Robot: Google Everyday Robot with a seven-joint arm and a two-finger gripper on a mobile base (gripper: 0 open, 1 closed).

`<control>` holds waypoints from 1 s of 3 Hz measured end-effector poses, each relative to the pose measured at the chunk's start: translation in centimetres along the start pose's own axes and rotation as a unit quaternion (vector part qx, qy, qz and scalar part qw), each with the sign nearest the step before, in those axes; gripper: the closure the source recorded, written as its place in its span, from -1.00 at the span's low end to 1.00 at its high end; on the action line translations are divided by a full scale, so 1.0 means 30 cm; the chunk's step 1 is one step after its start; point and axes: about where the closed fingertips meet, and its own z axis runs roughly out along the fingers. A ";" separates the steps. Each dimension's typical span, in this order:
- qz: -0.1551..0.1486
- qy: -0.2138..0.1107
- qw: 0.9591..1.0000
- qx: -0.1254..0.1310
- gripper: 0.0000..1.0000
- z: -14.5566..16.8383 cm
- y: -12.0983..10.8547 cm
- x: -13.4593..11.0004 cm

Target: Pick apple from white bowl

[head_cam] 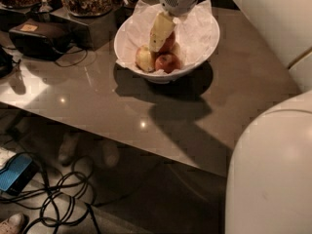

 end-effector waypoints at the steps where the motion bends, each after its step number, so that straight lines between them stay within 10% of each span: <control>1: -0.005 0.009 1.000 -0.009 -0.60 0.035 0.010 -0.007; 3: -0.007 0.027 0.999 -0.021 -0.54 0.111 0.003 -0.014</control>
Offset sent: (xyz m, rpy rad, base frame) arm 0.0116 0.0108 -0.0215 -0.0339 0.0656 0.0254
